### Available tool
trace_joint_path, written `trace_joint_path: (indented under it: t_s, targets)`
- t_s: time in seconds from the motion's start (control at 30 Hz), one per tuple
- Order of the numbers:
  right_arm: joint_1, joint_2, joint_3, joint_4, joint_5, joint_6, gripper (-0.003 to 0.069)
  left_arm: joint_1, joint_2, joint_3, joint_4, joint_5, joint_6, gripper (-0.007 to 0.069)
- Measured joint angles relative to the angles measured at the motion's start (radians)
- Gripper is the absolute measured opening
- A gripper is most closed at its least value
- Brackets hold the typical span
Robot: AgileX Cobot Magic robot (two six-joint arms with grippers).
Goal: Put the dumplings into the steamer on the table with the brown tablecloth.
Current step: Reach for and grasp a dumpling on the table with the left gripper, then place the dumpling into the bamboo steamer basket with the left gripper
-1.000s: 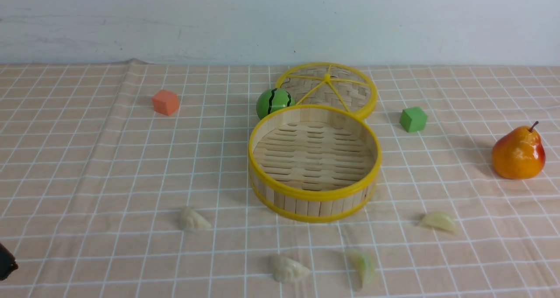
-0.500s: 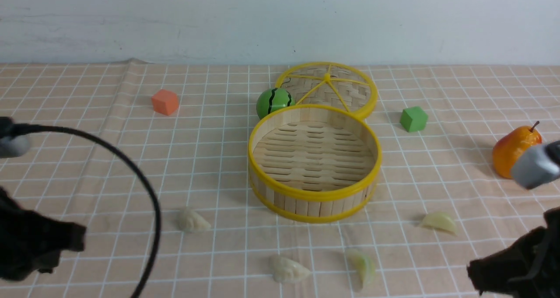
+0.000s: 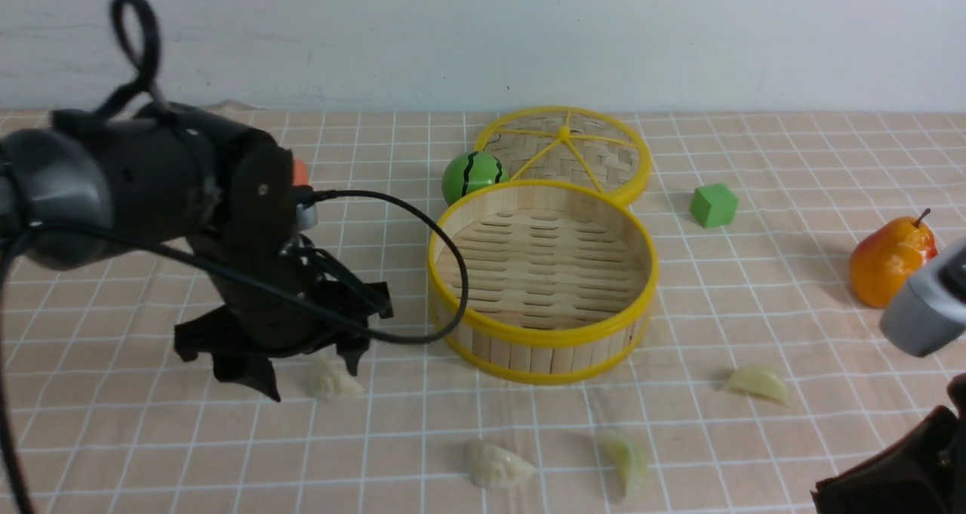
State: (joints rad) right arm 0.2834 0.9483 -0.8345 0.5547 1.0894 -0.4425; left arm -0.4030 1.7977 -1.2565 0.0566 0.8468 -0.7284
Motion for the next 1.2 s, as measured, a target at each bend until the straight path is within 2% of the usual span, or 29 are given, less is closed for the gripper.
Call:
trace_joint_path:
  t_s: [0.13, 0.23, 0.37, 0.5, 0.57, 0.67, 0.77, 0.93, 1.07, 1.2]
  targets:
    - [0.000, -0.015, 0.000, 0.000, 0.001, -0.002, -0.0006, 0.000, 0.102, -0.042, 0.031, -0.050, -0.121, 0.0596]
    - [0.000, -0.019, 0.000, 0.000, 0.003, -0.002, -0.0003, 0.000, 0.134, -0.047, 0.051, -0.089, -0.189, 0.0568]
    - [0.000, -0.019, 0.000, 0.000, 0.004, -0.002, -0.0003, 0.000, 0.161, -0.049, 0.055, -0.124, -0.220, 0.0505]
    - [0.000, -0.019, 0.000, 0.000, 0.005, -0.002, -0.0002, 0.000, 0.170, -0.051, 0.075, -0.114, -0.223, 0.0293]
    - [0.000, -0.019, 0.000, 0.005, 0.005, -0.002, 0.0000, 0.000, 0.168, -0.055, 0.078, -0.114, -0.207, 0.0275]
    - [0.000, -0.019, 0.000, 0.011, 0.005, -0.002, 0.0001, -0.003, 0.143, -0.076, 0.078, -0.100, -0.124, 0.0217]
    - [0.000, -0.019, 0.000, 0.015, 0.005, -0.002, 0.0001, -0.028, 0.088, -0.144, 0.077, -0.059, -0.006, 0.0217]
    - [0.000, -0.019, 0.000, 0.019, 0.006, -0.002, 0.0008, -0.137, 0.050, -0.381, 0.068, 0.002, 0.139, 0.0217]
    - [0.000, -0.019, 0.000, 0.042, 0.030, -0.002, 0.0011, -0.200, 0.161, -0.590, 0.060, 0.087, 0.193, 0.0217]
    - [0.000, -0.027, 0.000, 0.050, 0.061, -0.002, 0.0013, -0.210, 0.335, -0.773, 0.072, 0.173, 0.219, 0.0217]
